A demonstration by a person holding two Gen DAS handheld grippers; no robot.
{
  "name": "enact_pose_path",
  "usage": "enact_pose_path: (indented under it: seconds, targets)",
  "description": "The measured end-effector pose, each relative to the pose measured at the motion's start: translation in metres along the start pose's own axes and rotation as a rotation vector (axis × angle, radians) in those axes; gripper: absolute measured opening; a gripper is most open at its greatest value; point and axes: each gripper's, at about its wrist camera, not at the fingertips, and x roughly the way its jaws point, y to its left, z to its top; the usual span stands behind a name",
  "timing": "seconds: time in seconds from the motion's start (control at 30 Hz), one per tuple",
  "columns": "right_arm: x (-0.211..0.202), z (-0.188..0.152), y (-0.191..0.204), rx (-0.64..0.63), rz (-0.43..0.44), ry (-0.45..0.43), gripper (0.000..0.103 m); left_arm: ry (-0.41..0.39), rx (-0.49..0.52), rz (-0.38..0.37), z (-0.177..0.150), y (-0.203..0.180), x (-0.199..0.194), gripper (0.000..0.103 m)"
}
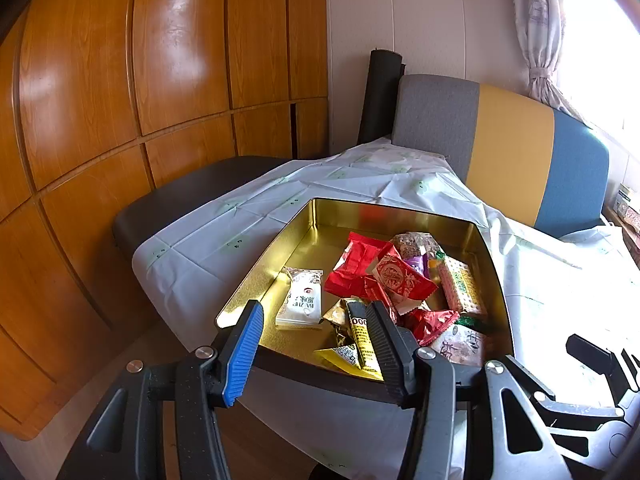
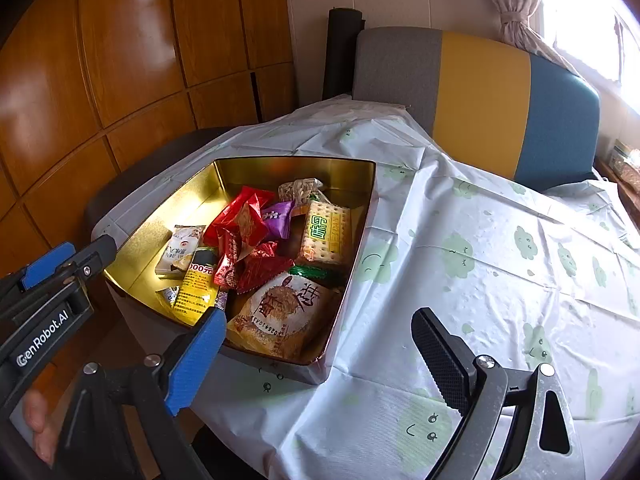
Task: Organize snacks
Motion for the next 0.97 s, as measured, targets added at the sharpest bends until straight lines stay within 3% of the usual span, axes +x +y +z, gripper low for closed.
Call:
enact_pose_path:
  seconds: [0.7,0.77,0.97]
  targets:
    - [0.001,-0.002,-0.002,0.01,0.0,0.006,0.095,0.015,0.028,-0.014,-0.001,-0.003,0.004,0.054]
    - [0.002,-0.002,-0.003,0.013,-0.001,0.005,0.095,0.005,0.032,-0.012,-0.002,-0.003,0.003,0.046]
    - [0.001,0.008,-0.042,0.101,-0.035,-0.019,0.095,0.002,0.028,-0.022,0.0,0.001,0.004,0.045]
